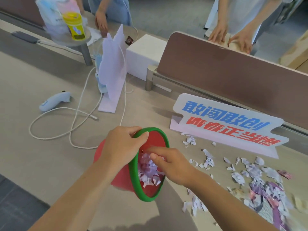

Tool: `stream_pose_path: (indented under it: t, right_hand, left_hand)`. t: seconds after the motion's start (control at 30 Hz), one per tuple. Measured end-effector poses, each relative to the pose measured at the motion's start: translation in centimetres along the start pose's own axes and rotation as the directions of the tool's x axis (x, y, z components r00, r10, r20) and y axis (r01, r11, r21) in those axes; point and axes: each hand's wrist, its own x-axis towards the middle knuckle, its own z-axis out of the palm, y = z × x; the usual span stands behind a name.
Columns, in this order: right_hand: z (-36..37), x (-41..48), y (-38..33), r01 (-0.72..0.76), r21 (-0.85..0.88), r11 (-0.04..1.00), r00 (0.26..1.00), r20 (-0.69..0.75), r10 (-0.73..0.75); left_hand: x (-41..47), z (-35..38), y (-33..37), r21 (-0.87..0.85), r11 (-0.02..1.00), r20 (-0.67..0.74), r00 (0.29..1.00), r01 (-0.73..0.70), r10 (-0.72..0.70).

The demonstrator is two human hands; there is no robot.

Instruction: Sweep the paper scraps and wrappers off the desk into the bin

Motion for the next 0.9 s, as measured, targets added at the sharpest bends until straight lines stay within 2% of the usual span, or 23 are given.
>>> stream_pose_path:
  t: [0.03,0.1,0.17,0.2,0.27,0.33,0.4,0.47,0.6,0.9]
  right_hand:
    - [-0.4,0.0,0.2,-0.014,0.025,1.000,1.000,0.007,0.014]
    - [-1.6,0.4,1.2,-0.091,0.046,0.995,0.986,-0.138,0.096]
    - [-2.9,1.3,4.1,-0.275,0.007,0.961,0.896,-0.360,0.259]
    - [-3.5,1.8,5.9,-0.383,-0.050,0.922,0.845,-0.423,0.328]
    - [-4.9,2.5,9.6,-0.545,-0.172,0.821,0.791,-0.430,0.436]
    - [-6.0,3.0,12.9,-0.614,-0.243,0.751,0.778,-0.352,0.521]
    - [-6.7,3.3,15.3,-0.621,-0.377,0.687,0.783,-0.248,0.571]
    - [-7.2,4.0,17.2,-0.601,-0.476,0.642,0.786,-0.206,0.583]
    - [-7.6,5.8,18.0,-0.578,-0.457,0.676,0.809,-0.211,0.549]
    - [-3.4,1.9,17.8,-0.441,-0.607,0.660,0.885,-0.175,0.431]
  left_hand:
    - [0.0,0.0,-0.1,0.000,1.000,0.000,1.000,-0.004,0.004]
    - [0.2,-0.3,0.0,0.001,1.000,-0.001,1.000,0.005,-0.005]
    - [0.4,-0.5,0.2,-0.017,0.999,-0.003,1.000,0.028,-0.028]
    - [0.7,-0.7,0.4,-0.024,0.999,-0.007,0.999,0.039,-0.039]
    - [1.3,-0.8,0.9,-0.011,0.999,-0.026,0.998,0.052,-0.052]
    - [2.0,-0.6,1.1,0.019,0.999,-0.047,0.998,0.049,-0.048]
    - [2.4,-0.5,1.2,0.035,0.998,-0.062,0.997,0.045,-0.043]
    - [2.8,-0.4,1.3,0.043,0.998,-0.063,0.997,0.040,-0.037]
    - [3.4,0.1,1.4,0.098,0.994,-0.059,0.998,0.038,-0.033]
    - [3.6,1.5,2.2,0.124,0.992,-0.011,1.000,0.030,-0.029]
